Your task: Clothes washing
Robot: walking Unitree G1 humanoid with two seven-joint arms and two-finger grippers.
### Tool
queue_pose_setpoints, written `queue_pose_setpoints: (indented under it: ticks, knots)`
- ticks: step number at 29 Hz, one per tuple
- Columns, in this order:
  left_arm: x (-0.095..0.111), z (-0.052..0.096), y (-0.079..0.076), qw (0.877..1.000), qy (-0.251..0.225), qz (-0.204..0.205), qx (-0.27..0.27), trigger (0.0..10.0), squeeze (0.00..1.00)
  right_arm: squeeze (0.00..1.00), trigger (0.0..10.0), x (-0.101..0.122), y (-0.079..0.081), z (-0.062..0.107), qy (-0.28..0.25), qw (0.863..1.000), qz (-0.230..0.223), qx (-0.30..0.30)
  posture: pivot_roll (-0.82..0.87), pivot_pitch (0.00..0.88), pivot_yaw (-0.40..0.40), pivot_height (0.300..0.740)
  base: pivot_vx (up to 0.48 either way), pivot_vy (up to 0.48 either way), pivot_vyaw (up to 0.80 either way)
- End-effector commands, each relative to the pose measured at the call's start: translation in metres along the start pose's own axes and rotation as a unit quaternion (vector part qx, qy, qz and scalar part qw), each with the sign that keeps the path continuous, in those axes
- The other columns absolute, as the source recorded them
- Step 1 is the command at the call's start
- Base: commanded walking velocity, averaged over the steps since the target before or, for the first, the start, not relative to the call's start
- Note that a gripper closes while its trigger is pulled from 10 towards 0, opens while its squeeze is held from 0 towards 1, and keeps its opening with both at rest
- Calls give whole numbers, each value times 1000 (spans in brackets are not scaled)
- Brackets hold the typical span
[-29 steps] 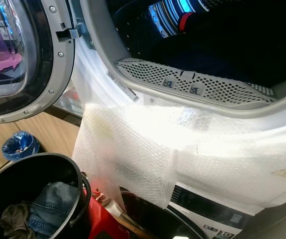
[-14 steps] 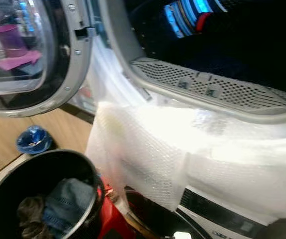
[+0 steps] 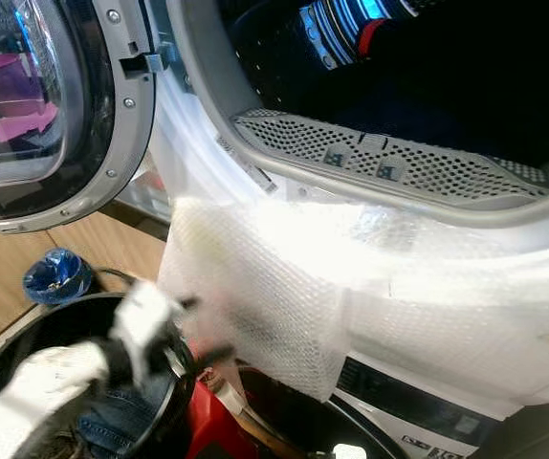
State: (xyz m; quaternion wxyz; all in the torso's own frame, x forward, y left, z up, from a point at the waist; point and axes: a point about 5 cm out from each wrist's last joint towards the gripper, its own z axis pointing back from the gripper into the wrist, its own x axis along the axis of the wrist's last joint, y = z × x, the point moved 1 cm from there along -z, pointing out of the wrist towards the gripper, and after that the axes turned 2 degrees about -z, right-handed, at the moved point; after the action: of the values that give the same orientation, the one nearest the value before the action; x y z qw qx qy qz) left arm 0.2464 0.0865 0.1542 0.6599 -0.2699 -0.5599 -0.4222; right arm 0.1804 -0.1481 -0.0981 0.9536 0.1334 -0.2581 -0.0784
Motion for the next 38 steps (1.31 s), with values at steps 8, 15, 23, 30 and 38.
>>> queue_pose_setpoints:
  ticks: [8,15,23,30,38]
  knots:
    - [-31,-40,-37,985,70,58,-149,10000,0,0,10000,-11,-1,1,12,1000,-12,-11,60,0,112,740,0,0,0]
    - [-74,-70,-40,973,141,76,-167,10000,0,0,10000,-7,-2,0,9,1000,-13,-24,43,0,111,740,0,0,0]
    - [-117,-102,-44,960,197,147,-133,10000,0,0,10000,3,-17,3,-14,995,-44,-83,-13,9,87,740,0,0,0]
    - [-158,-102,-65,947,271,158,-70,10000,0,0,10000,6,-41,10,-23,987,-60,-151,-98,13,37,740,0,0,0]
    - [-176,-97,-69,936,282,205,45,10000,0,0,10000,12,-57,16,-27,984,-41,-172,-141,10,-35,740,0,0,0]
